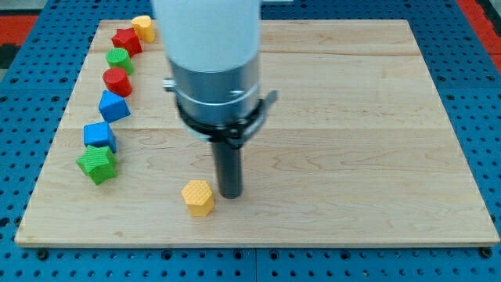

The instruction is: Move slightly yellow hexagon towards left side

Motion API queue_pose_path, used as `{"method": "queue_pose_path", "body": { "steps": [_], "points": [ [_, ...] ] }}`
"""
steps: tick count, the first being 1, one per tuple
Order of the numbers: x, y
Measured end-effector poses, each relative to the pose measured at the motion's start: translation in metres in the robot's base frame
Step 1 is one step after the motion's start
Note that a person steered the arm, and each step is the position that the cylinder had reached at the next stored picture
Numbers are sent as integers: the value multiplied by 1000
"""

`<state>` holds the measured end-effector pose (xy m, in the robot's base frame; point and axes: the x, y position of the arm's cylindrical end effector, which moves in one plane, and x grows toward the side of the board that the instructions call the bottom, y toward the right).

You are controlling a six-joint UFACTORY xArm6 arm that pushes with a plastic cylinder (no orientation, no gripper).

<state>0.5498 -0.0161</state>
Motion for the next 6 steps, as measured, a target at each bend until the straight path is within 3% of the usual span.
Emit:
{"method": "queue_pose_path", "body": {
  "steps": [1, 2, 3, 4, 5, 6],
  "points": [
    [1, 41],
    [20, 12],
    [40, -54],
    [39, -59],
    [38, -55],
    [27, -12]
  ]
}}
